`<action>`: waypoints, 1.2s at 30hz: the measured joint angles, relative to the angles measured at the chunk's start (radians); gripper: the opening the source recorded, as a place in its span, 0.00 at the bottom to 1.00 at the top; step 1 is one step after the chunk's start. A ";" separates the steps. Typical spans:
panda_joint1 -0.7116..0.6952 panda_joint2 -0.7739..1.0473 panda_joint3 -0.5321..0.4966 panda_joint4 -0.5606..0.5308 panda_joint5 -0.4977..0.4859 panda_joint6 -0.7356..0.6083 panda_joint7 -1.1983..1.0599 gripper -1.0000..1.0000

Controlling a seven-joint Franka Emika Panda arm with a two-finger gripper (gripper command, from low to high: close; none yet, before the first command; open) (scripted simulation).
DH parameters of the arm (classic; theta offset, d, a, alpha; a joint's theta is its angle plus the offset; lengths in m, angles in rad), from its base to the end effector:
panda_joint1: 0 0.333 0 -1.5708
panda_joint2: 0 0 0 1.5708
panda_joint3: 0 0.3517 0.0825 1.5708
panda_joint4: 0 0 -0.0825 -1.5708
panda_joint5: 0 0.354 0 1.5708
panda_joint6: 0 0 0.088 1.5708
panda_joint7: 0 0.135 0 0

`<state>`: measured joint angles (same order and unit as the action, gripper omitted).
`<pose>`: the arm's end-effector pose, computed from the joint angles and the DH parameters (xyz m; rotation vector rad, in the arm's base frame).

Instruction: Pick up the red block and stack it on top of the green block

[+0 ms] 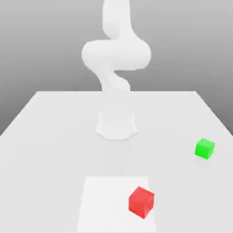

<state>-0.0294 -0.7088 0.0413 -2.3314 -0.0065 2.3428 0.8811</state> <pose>0.3468 0.0096 0.6741 -2.4590 1.1371 -0.9409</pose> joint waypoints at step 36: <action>-0.020 1.001 0.128 -0.259 -0.175 0.535 0.827 0.00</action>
<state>-0.0494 0.2920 0.1690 -2.5904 -0.1811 2.8778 1.7080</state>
